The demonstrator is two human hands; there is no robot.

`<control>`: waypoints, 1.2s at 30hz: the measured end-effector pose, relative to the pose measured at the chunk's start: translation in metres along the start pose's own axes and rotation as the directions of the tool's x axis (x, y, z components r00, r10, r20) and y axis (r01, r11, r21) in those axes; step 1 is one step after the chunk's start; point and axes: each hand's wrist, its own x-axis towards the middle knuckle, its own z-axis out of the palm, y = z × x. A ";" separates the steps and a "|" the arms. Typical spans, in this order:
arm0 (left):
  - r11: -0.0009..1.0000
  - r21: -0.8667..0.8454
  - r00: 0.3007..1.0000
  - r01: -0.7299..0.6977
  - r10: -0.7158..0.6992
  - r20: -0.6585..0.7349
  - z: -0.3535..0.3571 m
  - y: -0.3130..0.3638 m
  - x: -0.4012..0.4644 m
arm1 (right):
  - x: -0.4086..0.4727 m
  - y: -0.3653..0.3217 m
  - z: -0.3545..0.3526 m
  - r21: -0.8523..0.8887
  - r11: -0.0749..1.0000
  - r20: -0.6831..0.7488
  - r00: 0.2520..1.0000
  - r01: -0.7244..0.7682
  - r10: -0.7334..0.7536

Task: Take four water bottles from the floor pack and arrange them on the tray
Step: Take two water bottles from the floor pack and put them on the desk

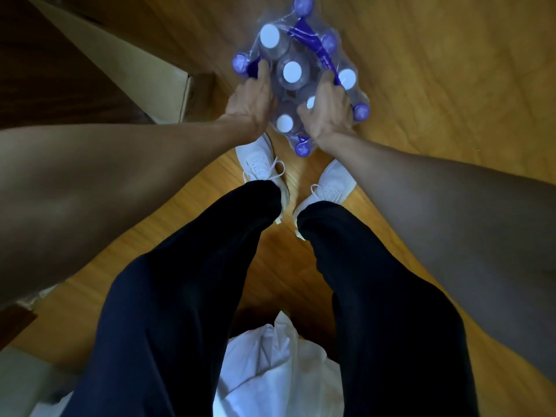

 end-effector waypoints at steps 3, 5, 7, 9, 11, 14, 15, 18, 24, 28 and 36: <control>0.999 -0.014 0.999 0.049 -0.049 -0.001 -0.018 0.013 -0.017 | -0.016 -0.006 -0.016 0.027 0.999 -0.007 1.000 -0.029 0.029; 0.999 -0.003 0.999 0.051 -0.051 -0.005 -0.034 0.019 -0.035 | -0.034 -0.013 -0.034 0.057 0.998 -0.032 0.999 -0.006 0.008; 0.999 0.028 0.999 0.033 -0.033 -0.006 -0.053 0.024 -0.060 | -0.058 -0.019 -0.055 0.098 0.995 -0.046 0.999 0.030 -0.025; 0.999 0.042 1.000 0.016 -0.016 -0.011 -0.077 0.031 -0.090 | -0.087 -0.028 -0.080 0.144 0.989 -0.039 0.999 0.028 -0.023; 1.000 0.020 0.999 0.003 -0.002 -0.041 -0.102 0.042 -0.124 | -0.119 -0.038 -0.110 0.160 0.987 -0.028 1.000 -0.002 0.007; 0.998 -0.058 0.994 -0.021 0.015 -0.104 -0.138 0.063 -0.183 | -0.169 -0.057 -0.162 0.180 0.983 0.009 1.000 -0.023 0.021; 0.997 -0.075 0.991 -0.030 0.020 -0.131 -0.150 0.070 -0.204 | -0.186 -0.063 -0.180 0.186 0.982 0.015 1.000 -0.015 0.013; 0.991 -0.135 0.981 0.014 -0.039 -0.190 -0.191 0.090 -0.273 | -0.245 -0.084 -0.236 0.191 0.981 -0.016 1.000 0.026 -0.023; 0.952 -0.306 0.939 0.020 -0.123 -0.320 -0.273 0.123 -0.420 | -0.364 -0.117 -0.355 0.263 0.961 -0.094 0.994 0.084 -0.061; 0.927 -0.374 0.868 -0.026 -0.165 -0.468 -0.306 0.144 -0.516 | -0.431 -0.136 -0.420 0.271 0.941 -0.125 0.977 0.204 -0.176; 0.864 -0.498 0.756 -0.078 -0.275 -0.595 -0.337 0.141 -0.646 | -0.539 -0.165 -0.483 0.078 0.839 -0.163 0.837 0.538 -0.522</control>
